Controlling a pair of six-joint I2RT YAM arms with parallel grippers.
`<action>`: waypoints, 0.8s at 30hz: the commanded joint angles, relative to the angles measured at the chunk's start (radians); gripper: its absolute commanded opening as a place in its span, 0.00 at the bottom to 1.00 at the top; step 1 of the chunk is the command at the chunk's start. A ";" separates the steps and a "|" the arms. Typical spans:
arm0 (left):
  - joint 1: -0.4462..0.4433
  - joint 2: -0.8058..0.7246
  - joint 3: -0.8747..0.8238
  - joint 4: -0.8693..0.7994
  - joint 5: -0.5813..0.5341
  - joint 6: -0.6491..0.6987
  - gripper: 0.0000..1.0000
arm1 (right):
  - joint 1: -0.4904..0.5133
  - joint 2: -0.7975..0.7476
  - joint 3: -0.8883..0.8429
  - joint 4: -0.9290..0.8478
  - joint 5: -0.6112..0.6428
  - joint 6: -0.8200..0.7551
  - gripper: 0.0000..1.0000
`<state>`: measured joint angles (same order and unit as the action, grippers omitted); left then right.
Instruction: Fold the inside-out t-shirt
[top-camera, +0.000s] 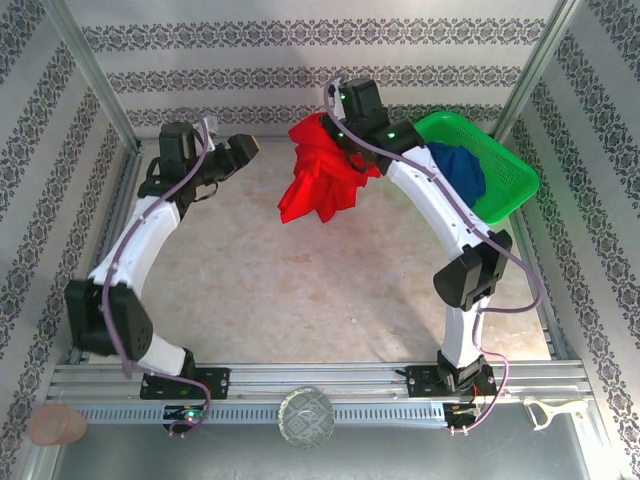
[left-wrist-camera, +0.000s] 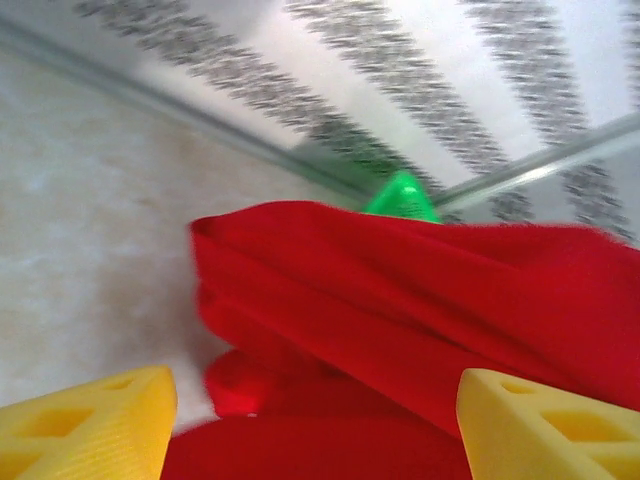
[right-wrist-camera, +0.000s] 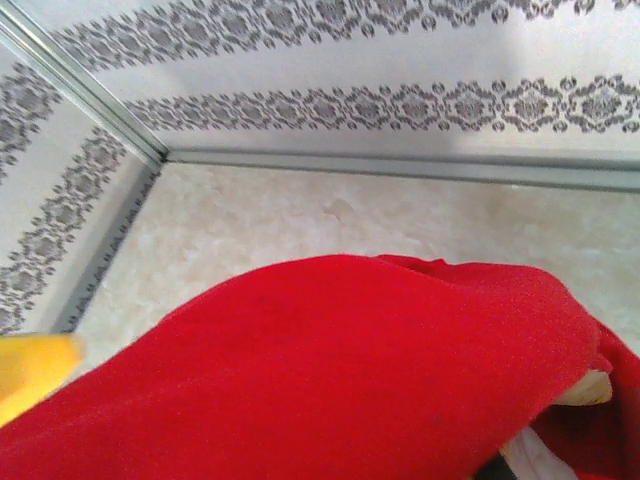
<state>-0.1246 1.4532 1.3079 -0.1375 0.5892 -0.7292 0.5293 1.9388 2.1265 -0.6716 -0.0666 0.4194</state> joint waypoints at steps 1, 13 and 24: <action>-0.145 -0.034 -0.018 0.069 -0.039 -0.013 0.75 | 0.015 0.025 -0.008 -0.023 0.061 0.009 0.00; -0.373 0.109 -0.049 0.225 -0.226 -0.082 0.50 | 0.018 -0.005 -0.158 0.030 0.061 0.049 0.00; -0.362 -0.022 -0.371 0.259 -0.299 -0.050 0.00 | -0.095 -0.002 0.105 -0.016 -0.107 0.096 0.00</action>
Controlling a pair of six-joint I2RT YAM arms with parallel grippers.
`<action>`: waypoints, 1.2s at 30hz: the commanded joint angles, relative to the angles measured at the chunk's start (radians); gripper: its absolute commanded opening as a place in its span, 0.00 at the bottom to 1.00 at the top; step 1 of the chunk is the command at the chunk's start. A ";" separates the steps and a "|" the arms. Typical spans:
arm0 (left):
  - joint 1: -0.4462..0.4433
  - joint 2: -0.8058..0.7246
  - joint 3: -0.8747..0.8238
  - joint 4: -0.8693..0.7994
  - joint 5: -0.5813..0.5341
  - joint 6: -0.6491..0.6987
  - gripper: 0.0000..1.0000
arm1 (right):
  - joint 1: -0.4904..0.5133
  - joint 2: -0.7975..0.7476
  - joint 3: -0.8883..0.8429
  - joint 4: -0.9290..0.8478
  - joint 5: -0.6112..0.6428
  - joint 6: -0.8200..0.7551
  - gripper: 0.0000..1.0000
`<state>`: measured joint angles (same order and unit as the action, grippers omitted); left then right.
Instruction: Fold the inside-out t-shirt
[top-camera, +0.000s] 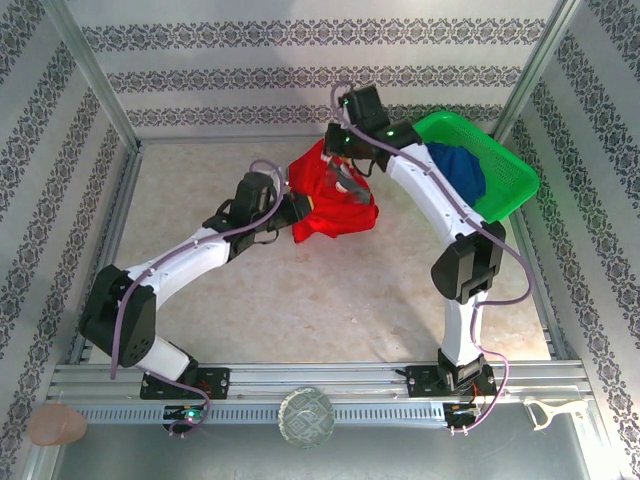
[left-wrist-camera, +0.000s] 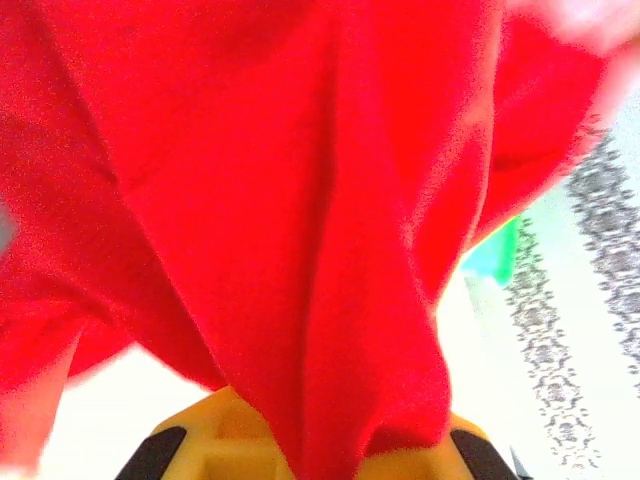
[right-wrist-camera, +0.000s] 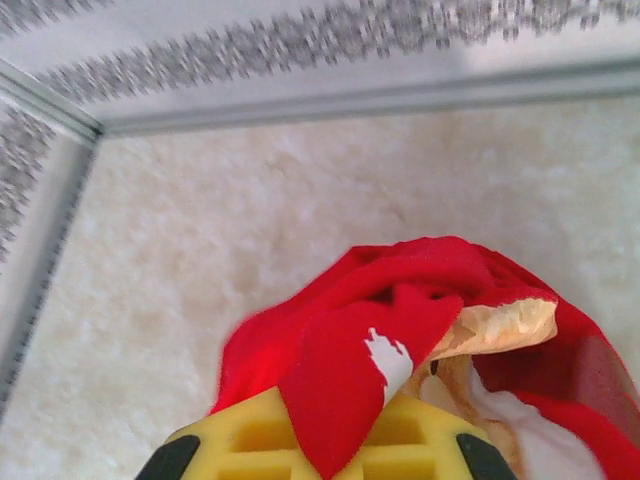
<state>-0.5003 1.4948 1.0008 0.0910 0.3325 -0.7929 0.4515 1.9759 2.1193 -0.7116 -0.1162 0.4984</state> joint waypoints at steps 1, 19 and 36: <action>0.022 -0.077 -0.102 0.042 -0.046 0.012 0.00 | -0.022 -0.045 0.133 0.021 -0.071 0.019 0.00; 0.225 -0.232 -0.093 -0.097 0.084 0.119 0.87 | -0.109 -0.429 -0.441 0.432 -0.495 -0.088 0.00; 0.065 0.170 0.230 0.027 0.146 0.093 0.92 | -0.227 -0.527 -0.681 0.702 -0.775 0.021 0.00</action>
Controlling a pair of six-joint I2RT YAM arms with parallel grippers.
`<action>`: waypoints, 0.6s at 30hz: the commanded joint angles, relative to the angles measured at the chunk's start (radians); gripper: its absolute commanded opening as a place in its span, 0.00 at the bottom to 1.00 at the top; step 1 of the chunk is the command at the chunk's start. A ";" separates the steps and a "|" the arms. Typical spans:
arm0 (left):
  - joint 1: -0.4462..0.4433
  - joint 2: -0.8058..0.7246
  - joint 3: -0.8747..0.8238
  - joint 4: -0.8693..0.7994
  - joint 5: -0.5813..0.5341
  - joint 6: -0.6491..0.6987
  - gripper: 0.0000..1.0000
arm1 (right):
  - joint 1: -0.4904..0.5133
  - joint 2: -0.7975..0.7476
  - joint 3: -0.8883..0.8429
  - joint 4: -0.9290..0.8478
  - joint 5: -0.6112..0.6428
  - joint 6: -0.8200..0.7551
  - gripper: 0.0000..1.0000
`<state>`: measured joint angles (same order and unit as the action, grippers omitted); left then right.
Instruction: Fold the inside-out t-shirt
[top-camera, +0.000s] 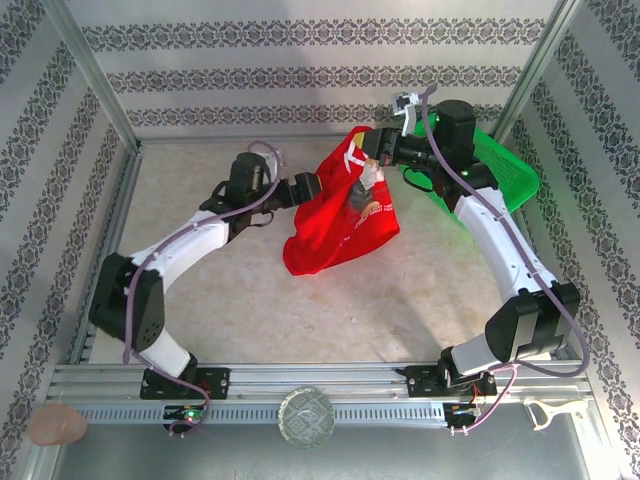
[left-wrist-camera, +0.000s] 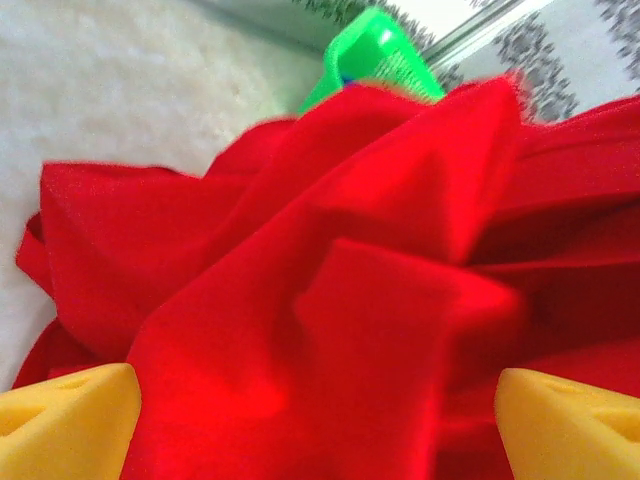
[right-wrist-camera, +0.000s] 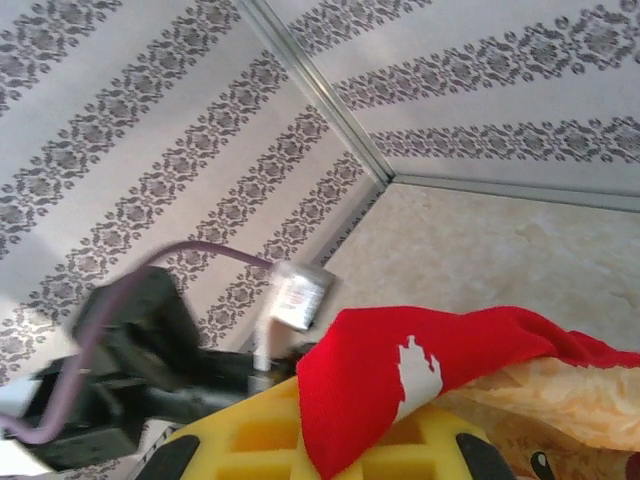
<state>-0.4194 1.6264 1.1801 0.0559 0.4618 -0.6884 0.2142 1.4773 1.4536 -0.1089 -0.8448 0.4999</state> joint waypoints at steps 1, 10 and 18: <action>-0.021 0.063 0.067 0.070 0.021 -0.015 0.92 | 0.014 -0.029 -0.023 0.099 -0.043 0.019 0.00; -0.027 0.111 0.078 0.163 0.005 -0.069 0.94 | 0.027 -0.032 -0.079 0.105 -0.025 0.011 0.00; -0.031 0.171 0.079 0.218 0.015 -0.123 0.94 | 0.027 -0.022 -0.074 0.120 -0.025 0.028 0.00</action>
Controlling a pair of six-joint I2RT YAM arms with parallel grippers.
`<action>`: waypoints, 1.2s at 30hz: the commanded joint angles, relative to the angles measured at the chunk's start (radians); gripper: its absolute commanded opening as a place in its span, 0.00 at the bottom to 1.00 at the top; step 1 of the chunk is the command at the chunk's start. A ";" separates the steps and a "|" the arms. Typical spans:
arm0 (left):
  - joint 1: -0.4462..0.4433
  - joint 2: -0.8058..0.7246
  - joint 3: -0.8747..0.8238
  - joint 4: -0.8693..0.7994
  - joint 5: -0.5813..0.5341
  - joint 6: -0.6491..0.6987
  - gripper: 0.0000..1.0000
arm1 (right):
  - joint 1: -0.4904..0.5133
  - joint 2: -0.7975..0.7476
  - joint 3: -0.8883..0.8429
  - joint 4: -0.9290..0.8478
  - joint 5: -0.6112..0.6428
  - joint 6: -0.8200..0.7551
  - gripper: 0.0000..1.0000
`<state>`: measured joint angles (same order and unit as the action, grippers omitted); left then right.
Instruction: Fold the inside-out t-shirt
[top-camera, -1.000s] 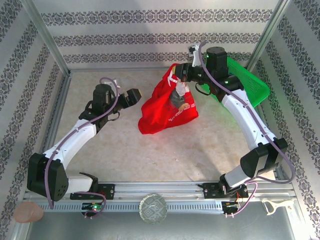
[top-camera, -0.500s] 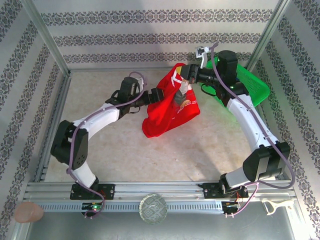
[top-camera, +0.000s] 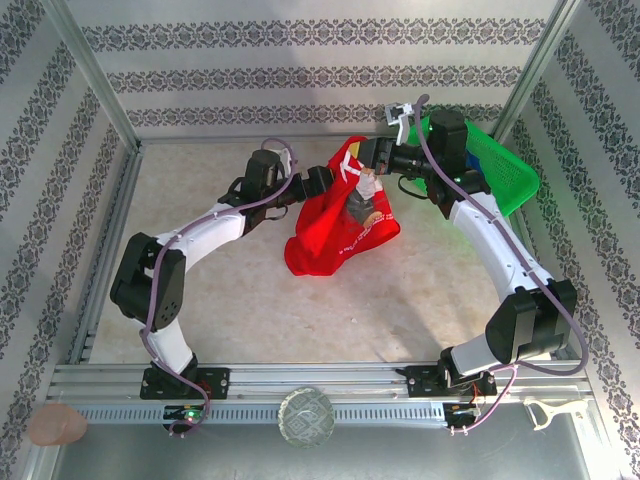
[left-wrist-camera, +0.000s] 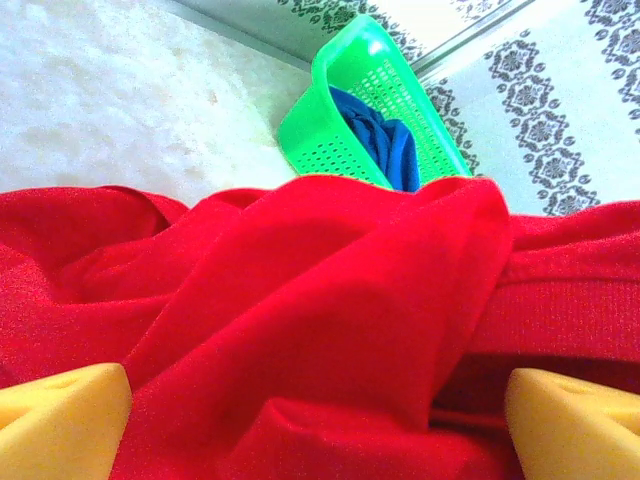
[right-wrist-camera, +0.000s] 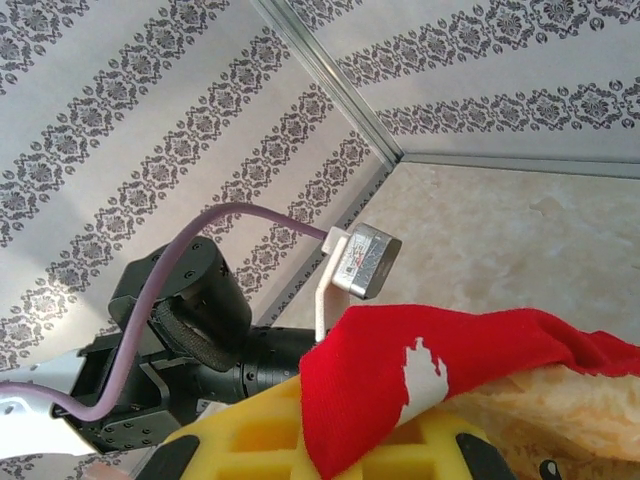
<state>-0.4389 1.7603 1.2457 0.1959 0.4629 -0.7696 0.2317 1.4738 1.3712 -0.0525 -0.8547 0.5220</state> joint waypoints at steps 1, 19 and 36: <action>-0.012 0.056 0.017 0.094 0.018 -0.053 0.93 | 0.010 -0.019 0.011 0.064 -0.013 0.008 0.00; 0.162 -0.166 0.228 0.017 0.231 -0.021 0.00 | -0.126 -0.057 -0.266 0.085 0.298 0.091 0.53; 0.162 -0.202 0.125 0.077 0.331 -0.036 0.00 | 0.191 -0.119 -0.281 -0.083 0.592 -0.083 0.76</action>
<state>-0.2737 1.5909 1.3731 0.2214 0.7586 -0.8162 0.3828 1.3071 1.0935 -0.0971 -0.3355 0.4786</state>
